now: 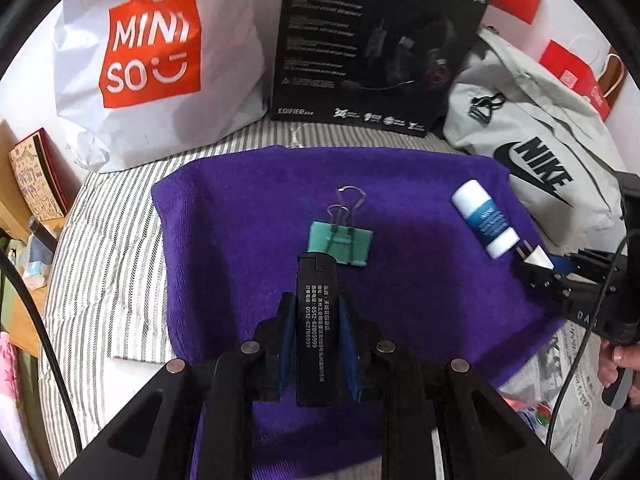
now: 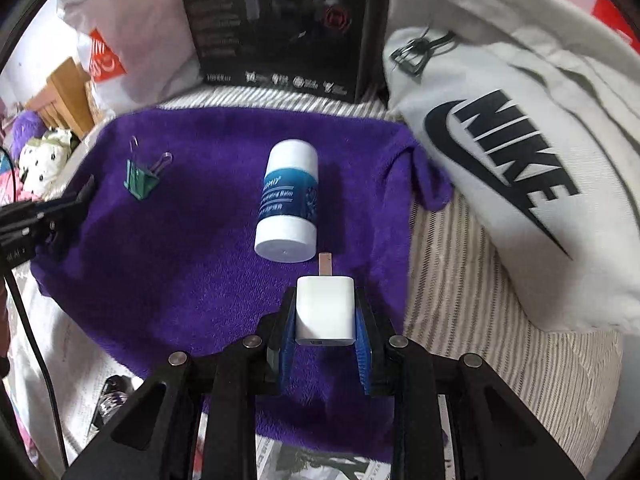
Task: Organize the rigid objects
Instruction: 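Carry the black tube and white charger onto the purple towel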
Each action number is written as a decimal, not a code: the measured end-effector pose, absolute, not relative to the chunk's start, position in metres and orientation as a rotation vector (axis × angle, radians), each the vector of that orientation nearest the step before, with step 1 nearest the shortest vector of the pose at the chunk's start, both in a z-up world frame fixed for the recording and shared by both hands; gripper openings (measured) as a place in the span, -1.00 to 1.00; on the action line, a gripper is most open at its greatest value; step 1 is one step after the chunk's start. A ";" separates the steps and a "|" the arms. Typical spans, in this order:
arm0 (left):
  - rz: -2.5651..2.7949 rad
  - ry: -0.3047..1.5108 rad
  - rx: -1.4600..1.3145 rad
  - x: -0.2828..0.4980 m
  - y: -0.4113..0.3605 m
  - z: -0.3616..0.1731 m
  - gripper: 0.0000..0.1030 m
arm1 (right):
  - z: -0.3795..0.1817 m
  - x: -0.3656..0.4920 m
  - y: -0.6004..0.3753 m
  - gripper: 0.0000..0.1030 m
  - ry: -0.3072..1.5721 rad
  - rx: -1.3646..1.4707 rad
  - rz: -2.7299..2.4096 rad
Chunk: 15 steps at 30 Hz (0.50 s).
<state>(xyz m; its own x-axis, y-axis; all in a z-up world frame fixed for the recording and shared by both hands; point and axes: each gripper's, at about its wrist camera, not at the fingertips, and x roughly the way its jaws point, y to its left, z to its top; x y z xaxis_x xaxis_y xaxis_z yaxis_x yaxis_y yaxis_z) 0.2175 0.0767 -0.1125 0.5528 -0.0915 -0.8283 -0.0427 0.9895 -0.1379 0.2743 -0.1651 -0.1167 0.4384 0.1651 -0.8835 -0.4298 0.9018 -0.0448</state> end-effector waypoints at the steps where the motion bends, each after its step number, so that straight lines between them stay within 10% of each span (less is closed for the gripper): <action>1: -0.026 0.990 -0.146 0.221 0.078 -0.115 -0.59 | -0.121 0.277 -0.162 -0.49 1.061 -0.289 0.371; 15: 0.019 1.022 -0.072 0.247 0.074 -0.136 -0.59 | -0.133 0.284 -0.156 -0.49 1.056 -0.297 0.364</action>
